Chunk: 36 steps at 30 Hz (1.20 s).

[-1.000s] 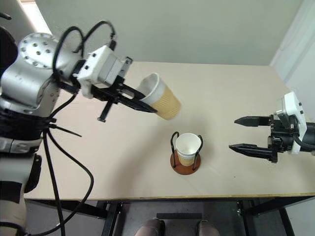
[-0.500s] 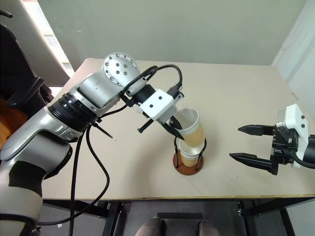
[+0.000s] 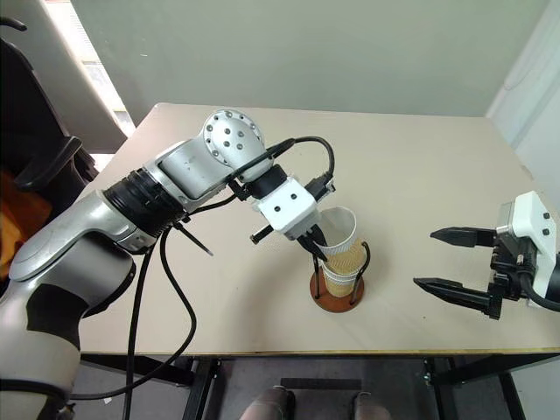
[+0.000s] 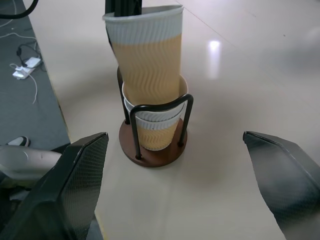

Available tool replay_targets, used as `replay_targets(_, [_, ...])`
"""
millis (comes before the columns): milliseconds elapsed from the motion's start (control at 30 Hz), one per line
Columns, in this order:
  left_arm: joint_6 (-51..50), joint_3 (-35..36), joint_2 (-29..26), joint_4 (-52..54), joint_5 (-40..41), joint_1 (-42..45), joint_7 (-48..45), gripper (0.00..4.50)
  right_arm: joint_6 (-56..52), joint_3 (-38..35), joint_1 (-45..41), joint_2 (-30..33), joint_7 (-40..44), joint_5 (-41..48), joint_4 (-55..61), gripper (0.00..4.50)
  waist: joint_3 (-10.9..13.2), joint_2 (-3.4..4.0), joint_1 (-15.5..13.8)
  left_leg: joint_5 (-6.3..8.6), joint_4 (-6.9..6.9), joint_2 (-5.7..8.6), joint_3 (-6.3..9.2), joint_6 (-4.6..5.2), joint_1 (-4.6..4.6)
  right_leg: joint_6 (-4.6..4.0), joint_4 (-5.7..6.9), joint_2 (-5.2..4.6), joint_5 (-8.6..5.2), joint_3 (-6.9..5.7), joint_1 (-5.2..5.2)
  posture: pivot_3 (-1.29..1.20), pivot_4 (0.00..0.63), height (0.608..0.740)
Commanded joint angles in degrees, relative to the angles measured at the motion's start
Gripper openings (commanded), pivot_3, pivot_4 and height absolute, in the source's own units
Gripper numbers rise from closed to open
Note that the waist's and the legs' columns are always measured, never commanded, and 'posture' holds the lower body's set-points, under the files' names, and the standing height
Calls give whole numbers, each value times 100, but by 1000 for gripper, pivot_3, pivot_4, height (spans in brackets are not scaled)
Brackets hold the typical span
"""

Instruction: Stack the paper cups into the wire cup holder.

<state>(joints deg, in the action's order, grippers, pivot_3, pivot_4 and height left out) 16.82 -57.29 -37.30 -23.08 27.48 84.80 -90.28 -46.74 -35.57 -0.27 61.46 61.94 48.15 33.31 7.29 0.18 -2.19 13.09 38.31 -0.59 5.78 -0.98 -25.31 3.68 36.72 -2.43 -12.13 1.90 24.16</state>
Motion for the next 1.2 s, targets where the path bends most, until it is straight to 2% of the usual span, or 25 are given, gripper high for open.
replay_targets(33, [154, 21, 39, -42, -5, 281, -222, 34, 67, -252, 3, 68, -44, 57, 88, 4500, 0, 0, -5, 0, 1, 1, 0, 0, -1, 1, 0, 0, -1, 0, 0, 0, 150, 740])
replay_targets(133, [174, -12, 116, -110, -93, 299, -222, 34, 96, -201, -9, 69, -67, 28, 72, 4500, 0, 0, -11, 0, 4, 2, 0, 0, -4, 3, 0, -1, -1, 0, 0, 0, 150, 740])
replay_targets(233, [107, 36, 191, -185, -182, 275, -222, 583, 106, -139, -44, 77, -105, 29, 78, 4500, 0, 0, -14, 0, 6, 7, 0, 0, -6, 6, 0, -5, -2, 0, 0, 0, 150, 740])
replay_targets(400, [-41, 220, 275, -249, -280, 201, -222, 2332, 177, 89, -214, 127, -83, 18, -19, 4500, 0, 0, -19, 0, 11, 10, -1, 0, -7, 11, 0, -7, -2, 1, 0, 0, 150, 740])
replay_targets(533, [-236, 727, 504, -346, -560, 39, -222, 3775, 360, 574, -628, 164, -23, -80, -321, 4500, 0, 0, -21, 0, 23, 12, -1, 0, -12, 18, 2, -7, 2, 2, 0, 0, 150, 740])
replay_targets(633, [-741, 1284, 352, -110, -756, -288, -186, 3775, 566, 1211, -1160, 120, 65, -255, -708, 4500, -5, 8, 7, 0, 38, 13, -5, 0, -13, 25, 4, -7, 4, 5, -1, 0, 150, 740])
replay_targets(767, [-1954, 2230, -406, 752, -451, -1259, 26, 3775, 851, 1987, -1731, 13, 232, -623, -1284, 4500, -14, 24, 79, -12, 41, 13, -18, -2, -3, 31, 13, 0, 2, 9, 0, 0, 150, 740])
replay_targets(900, [-3231, 3321, -1090, 1367, -21, -2403, 550, 3775, 1122, 2322, -2055, -27, 401, -924, -1747, 4500, -14, 29, 80, -31, 34, 8, -18, -30, 5, 32, 16, 6, -1, 11, 2, 0, 150, 740])
replay_targets(1033, [-3975, 4565, -1821, 1537, 173, -3795, 1248, 3775, 1192, 2565, -2426, -23, 609, -1087, -2158, 4500, -14, 30, 90, -30, 30, 6, -20, -29, 12, 24, 16, -2, -6, 18, 2, 0, 150, 740])
replay_targets(1200, [-4565, 5659, -2104, 1999, 447, -5128, 1731, 3775, 1164, 2809, -2651, -8, 1009, -1110, -2271, 4500, -15, 29, 52, -30, 23, 7, -12, -30, 19, -17, 26, -2, -26, 12, -1, 0, 150, 740])
